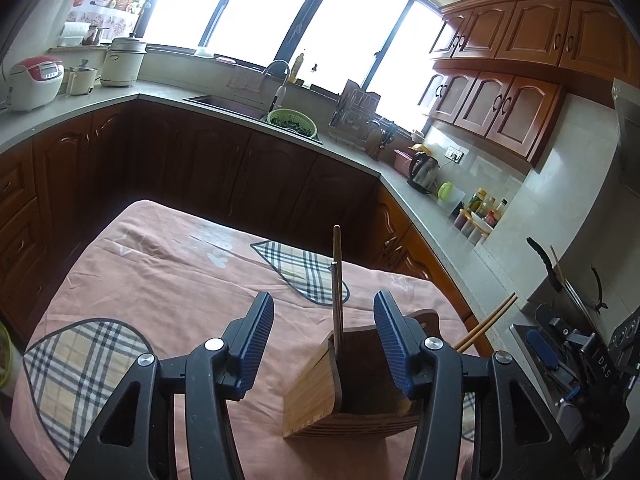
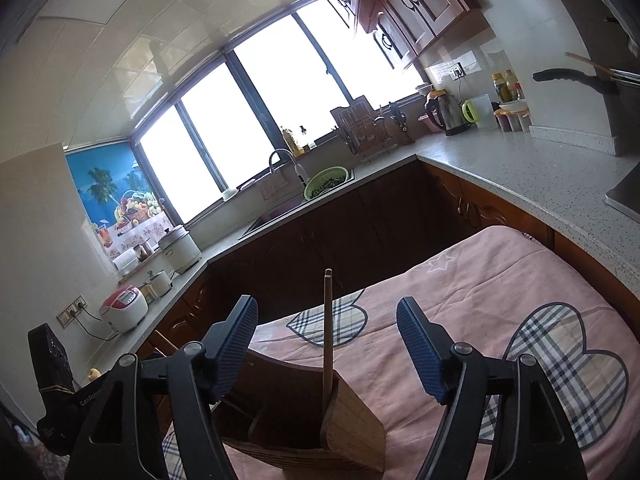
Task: Organize utensils
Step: 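Withdraw both open tools from the holder back toward the table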
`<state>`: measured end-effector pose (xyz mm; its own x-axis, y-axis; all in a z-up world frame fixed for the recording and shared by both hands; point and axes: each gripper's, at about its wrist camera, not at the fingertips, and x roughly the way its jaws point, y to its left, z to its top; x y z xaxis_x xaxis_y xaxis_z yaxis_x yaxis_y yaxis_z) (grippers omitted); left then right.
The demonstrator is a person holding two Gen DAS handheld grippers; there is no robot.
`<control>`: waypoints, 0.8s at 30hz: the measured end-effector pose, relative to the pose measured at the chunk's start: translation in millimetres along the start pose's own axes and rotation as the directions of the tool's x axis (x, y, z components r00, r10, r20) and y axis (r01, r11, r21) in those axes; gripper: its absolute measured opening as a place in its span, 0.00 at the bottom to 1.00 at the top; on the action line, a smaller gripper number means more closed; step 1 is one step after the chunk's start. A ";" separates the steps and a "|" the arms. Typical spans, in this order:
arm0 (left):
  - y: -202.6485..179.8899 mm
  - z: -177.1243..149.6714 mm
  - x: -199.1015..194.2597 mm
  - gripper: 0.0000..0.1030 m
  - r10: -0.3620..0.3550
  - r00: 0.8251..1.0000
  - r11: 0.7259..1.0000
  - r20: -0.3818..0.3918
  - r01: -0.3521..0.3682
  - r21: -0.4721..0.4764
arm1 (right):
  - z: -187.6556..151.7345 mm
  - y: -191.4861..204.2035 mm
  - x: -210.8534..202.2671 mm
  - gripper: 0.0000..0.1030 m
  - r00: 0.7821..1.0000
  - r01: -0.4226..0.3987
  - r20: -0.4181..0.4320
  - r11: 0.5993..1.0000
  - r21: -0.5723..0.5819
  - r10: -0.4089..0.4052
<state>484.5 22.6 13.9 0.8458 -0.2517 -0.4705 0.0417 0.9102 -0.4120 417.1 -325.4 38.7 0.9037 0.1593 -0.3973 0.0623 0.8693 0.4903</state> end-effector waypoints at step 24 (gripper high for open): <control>8.9 -61.9 -131.0 0.82 0.027 0.999 1.000 -0.039 -0.027 -0.007 | -43.4 7.5 -81.8 0.98 0.997 -0.034 -0.074 0.999 -0.015 0.033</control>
<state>341.1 43.2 23.6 0.8251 -0.2397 -0.5116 0.0148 0.9144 -0.4045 325.3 -311.6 41.2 0.8714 0.2218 -0.4376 0.0257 0.8702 0.4920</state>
